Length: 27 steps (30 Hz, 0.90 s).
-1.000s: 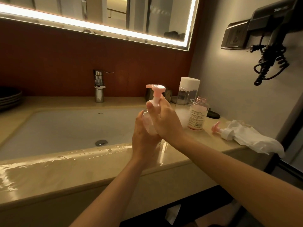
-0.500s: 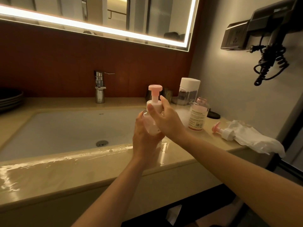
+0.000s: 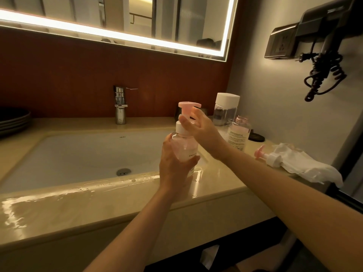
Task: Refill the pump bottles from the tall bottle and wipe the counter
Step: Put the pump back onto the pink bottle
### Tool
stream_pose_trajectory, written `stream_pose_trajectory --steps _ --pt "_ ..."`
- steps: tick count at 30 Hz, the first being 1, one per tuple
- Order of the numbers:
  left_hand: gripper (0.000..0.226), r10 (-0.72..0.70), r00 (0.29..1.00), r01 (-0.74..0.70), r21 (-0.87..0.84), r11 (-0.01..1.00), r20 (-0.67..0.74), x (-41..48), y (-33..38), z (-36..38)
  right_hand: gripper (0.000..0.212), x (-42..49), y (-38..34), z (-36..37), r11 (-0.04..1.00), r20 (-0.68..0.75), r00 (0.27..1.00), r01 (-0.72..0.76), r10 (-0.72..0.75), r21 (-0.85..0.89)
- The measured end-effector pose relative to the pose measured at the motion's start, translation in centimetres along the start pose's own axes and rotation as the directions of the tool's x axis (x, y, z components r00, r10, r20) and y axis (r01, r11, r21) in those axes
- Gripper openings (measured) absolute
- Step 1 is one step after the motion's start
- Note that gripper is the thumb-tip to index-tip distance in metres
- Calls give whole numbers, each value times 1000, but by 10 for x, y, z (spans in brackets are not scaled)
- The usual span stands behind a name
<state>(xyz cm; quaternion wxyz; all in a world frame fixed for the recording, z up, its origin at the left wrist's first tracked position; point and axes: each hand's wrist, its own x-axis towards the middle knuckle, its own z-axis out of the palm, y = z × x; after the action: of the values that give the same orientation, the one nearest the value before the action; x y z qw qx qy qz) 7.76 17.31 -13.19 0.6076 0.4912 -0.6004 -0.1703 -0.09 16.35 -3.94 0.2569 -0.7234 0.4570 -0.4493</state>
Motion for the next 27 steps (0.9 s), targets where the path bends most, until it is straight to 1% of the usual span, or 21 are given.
stream_pose_trajectory --steps 4,6,8,10,11,12,13,14,15,16,17,20,22,25,27 --pt "87 -5 1000 6 -5 1000 28 1 0 -1 58 14 -11 -9 997 119 991 -65 60 32" --pt "86 -10 999 10 -10 1000 49 2 -1 1 56 21 -12 -9 992 216 969 -127 122 9" --pt "85 -12 998 13 -9 1000 60 2 -1 1 47 24 -11 -7 984 270 946 -178 178 -25" --pt "85 -18 998 19 -10 1000 60 2 -2 2 39 25 -8 -5 982 241 952 -187 188 -28" --pt "84 -18 998 19 -13 1000 58 2 -3 2 36 25 -7 -3 983 196 964 -184 182 -10" --pt "84 -15 998 16 -14 1000 56 2 -3 2 35 24 -6 0 983 127 975 -183 180 15" --pt "84 -10 999 10 -12 1000 53 2 -4 3 39 22 -4 4 983 36 983 -183 182 23" --pt "85 -3 999 3 -5 1000 47 3 -4 4 46 20 -4 10 985 -63 983 -173 172 -6" --pt "86 2 999 -3 5 1000 40 3 -4 4 52 18 -3 15 984 -148 977 -163 151 -74" --pt "86 3 999 -3 10 1000 32 3 -4 4 56 16 -4 19 976 -203 971 -157 126 -148" --pt "86 -2 1000 2 9 1000 28 3 -4 4 56 14 -4 21 969 -229 968 -153 107 -195" --pt "86 -11 999 11 14 1000 32 2 -2 3 53 11 -5 19 966 -205 971 -161 119 -205" --pt "86 -5 999 4 16 1000 46 2 -1 3 59 9 -3 14 964 -180 978 -143 104 -224" --pt "85 0 999 -1 6 1000 45 0 1 2 63 6 -4 8 968 -87 992 -107 89 -229" --pt "85 4 999 -4 1 1000 49 0 1 2 64 4 -5 4 976 -28 993 -115 111 -186"
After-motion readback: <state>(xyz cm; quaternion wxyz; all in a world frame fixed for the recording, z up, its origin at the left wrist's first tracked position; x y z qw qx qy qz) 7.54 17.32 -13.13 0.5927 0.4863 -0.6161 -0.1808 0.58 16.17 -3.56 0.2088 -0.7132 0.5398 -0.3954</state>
